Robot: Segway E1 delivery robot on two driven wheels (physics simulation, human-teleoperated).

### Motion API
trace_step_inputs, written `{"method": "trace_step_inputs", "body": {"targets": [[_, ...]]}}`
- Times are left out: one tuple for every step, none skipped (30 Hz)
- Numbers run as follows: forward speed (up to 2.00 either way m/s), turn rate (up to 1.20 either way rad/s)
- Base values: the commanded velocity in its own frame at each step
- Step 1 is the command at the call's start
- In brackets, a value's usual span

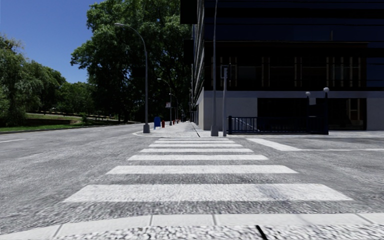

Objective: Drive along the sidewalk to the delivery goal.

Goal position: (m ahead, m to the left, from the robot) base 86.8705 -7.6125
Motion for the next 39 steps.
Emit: {"method": "trace_step_inputs", "body": {"targets": [[2.0,0.0],[2.0,0.08],[2.0,0.13],[2.0,0.14],[2.0,0.14],[2.0,0.01],[2.0,0.0],[2.0,0.0],[2.0,0.0],[2.0,0.0],[2.0,0.0],[2.0,0.0],[2.0,0.0],[2.0,0.0],[2.0,0.0],[2.0,0.0],[2.0,0.0],[2.0,0.0],[2.0,0.0],[2.0,0.0],[2.0,0.0],[2.0,0.0],[2.0,0.0],[2.0,0.0],[2.0,0.0],[2.0,0.0],[2.0,0.0],[2.0,0.0],[2.0,0.0],[2.0,0.0],[2.0,0.0],[2.0,0.0],[2.0,0.0],[2.0,0.0],[2.0,0.0],[2.0,0.0],[2.0,0.0],[2.0,0.0],[2.0,0.0]]}}
